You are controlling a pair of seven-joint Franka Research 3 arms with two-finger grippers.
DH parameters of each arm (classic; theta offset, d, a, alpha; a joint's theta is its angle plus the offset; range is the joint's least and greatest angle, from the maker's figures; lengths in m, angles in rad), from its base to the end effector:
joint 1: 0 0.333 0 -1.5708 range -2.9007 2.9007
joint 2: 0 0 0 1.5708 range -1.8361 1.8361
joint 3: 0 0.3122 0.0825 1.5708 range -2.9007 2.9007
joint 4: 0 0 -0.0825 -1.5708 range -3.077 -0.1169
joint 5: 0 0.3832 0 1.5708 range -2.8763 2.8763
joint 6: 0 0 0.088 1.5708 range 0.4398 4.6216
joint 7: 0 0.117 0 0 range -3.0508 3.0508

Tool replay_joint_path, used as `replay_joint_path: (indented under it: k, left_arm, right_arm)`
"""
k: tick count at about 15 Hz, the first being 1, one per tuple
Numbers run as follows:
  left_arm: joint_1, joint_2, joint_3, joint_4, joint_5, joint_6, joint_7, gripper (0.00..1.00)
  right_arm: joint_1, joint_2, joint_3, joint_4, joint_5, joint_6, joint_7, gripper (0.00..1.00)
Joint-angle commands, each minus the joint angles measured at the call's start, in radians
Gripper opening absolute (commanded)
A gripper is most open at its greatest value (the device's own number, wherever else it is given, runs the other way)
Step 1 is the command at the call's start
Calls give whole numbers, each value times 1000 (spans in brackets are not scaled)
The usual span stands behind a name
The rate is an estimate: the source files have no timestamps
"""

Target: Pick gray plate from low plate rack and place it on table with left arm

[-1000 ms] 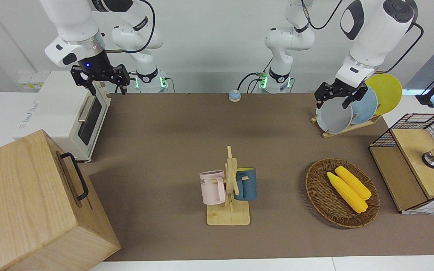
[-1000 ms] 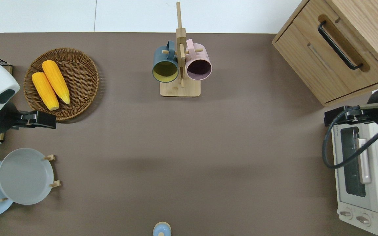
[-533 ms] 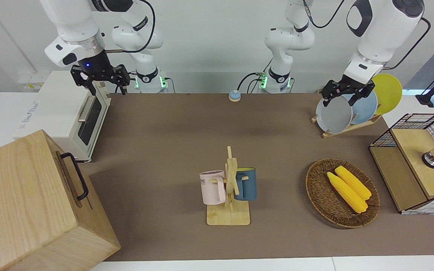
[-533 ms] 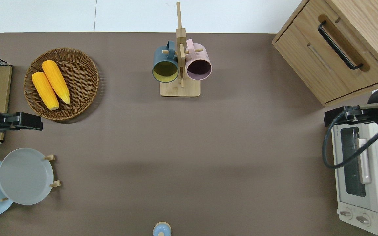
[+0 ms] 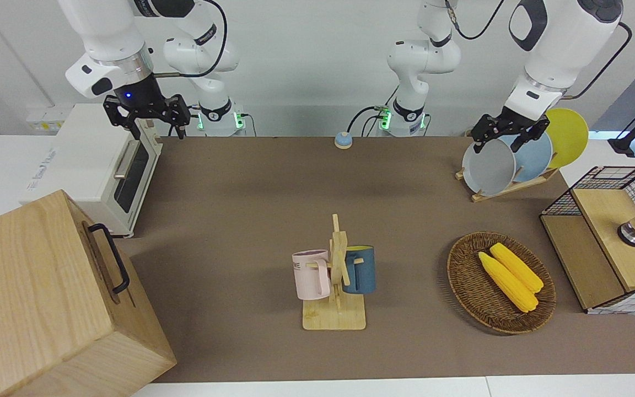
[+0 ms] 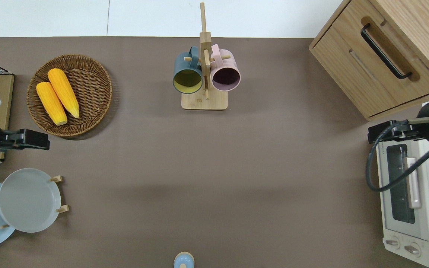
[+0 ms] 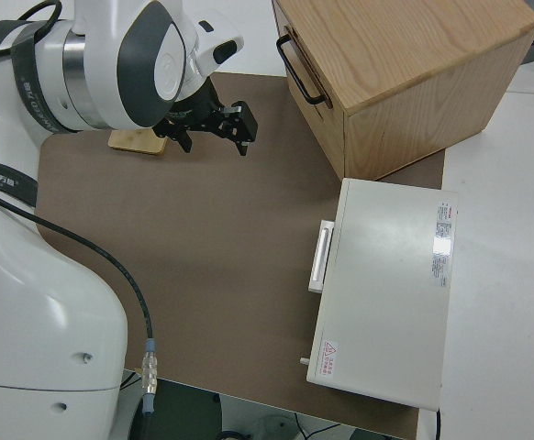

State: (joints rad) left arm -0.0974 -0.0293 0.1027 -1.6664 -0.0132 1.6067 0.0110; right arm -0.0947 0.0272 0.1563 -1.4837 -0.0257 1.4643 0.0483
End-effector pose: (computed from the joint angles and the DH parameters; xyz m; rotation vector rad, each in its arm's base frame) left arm 0.5456 0.0021 0.5847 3.1248 -0.0080 -0.0475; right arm 0.5501 0.0294 0.6274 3.1169 0.0175 -0.0702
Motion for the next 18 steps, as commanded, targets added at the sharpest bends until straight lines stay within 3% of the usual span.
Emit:
replay_joint_path:
  k: [1, 4, 13, 18]
  left_arm:
    - [-1, -24, 2, -18, 19, -28, 20, 1000]
    - [-1, -61, 3, -73, 84, -27, 29, 1000]
    - [128, -130, 11, -173, 105, -18, 156, 1000]
    - [145, -179, 11, -283, 150, 54, 156, 1000]
  right_arm:
    - [7, 0, -6, 6, 3, -1, 4, 983]
    - [7, 0, -6, 6, 3, -2, 4, 983]
    - [7, 0, -6, 6, 3, -1, 4, 983]
    - [7, 0, -6, 6, 3, -1, 4, 983]
